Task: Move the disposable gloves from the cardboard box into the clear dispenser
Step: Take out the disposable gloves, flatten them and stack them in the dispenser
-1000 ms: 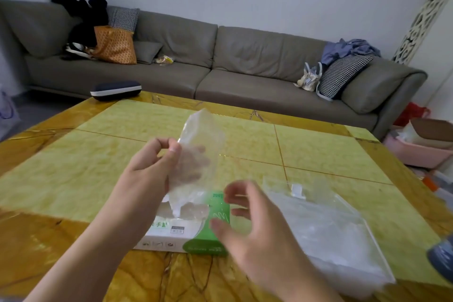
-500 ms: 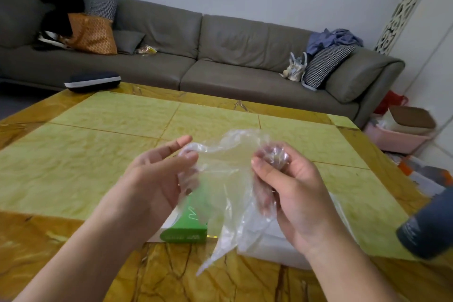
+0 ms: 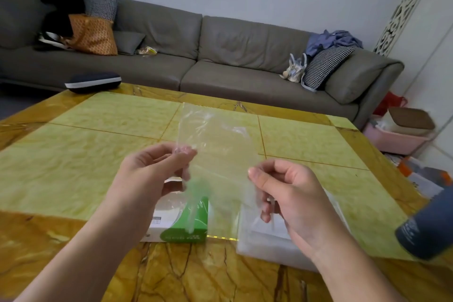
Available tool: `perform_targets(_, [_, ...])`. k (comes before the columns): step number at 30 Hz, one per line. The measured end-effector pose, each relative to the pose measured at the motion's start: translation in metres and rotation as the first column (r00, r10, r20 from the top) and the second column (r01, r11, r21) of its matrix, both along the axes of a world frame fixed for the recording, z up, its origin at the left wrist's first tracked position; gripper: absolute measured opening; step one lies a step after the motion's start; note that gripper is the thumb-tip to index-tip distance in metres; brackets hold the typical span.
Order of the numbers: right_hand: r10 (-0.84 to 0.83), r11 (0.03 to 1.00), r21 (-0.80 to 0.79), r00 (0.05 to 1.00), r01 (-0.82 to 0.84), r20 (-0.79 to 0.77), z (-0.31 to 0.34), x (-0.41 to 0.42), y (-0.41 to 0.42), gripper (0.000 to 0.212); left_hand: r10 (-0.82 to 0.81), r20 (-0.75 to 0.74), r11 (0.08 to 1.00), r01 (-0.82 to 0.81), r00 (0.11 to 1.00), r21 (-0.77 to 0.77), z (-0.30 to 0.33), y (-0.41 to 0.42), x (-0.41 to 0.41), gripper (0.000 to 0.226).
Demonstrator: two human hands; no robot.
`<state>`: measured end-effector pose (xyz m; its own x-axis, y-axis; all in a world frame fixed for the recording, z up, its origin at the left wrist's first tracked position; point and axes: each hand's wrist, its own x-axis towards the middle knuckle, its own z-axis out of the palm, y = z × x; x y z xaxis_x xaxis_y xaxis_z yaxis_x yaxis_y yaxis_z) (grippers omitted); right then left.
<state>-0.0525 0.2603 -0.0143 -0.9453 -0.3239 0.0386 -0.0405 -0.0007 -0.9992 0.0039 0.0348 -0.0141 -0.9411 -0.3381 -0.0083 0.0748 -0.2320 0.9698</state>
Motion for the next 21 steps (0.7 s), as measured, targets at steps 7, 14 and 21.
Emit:
perform_targets(7, [0.065,0.981,0.189,0.995,-0.049,-0.079,0.003,-0.003,0.011,0.014,-0.034,-0.04,0.992,0.038,0.999,0.123,0.003,-0.007,0.001,0.029])
perform_targets(14, [0.157,0.987,0.033,0.988,-0.157,0.011,0.013,-0.005,0.017,0.064,-0.35,0.067,0.931,0.355,0.934,-0.087,0.005,0.017,0.011,0.027])
perform_targets(21, [0.105,0.994,-0.009,0.992,-0.106,-0.072,0.011,-0.002,0.017,0.012,-0.404,0.182,0.905,0.421,0.896,-0.064,0.004,0.022,0.012,0.036])
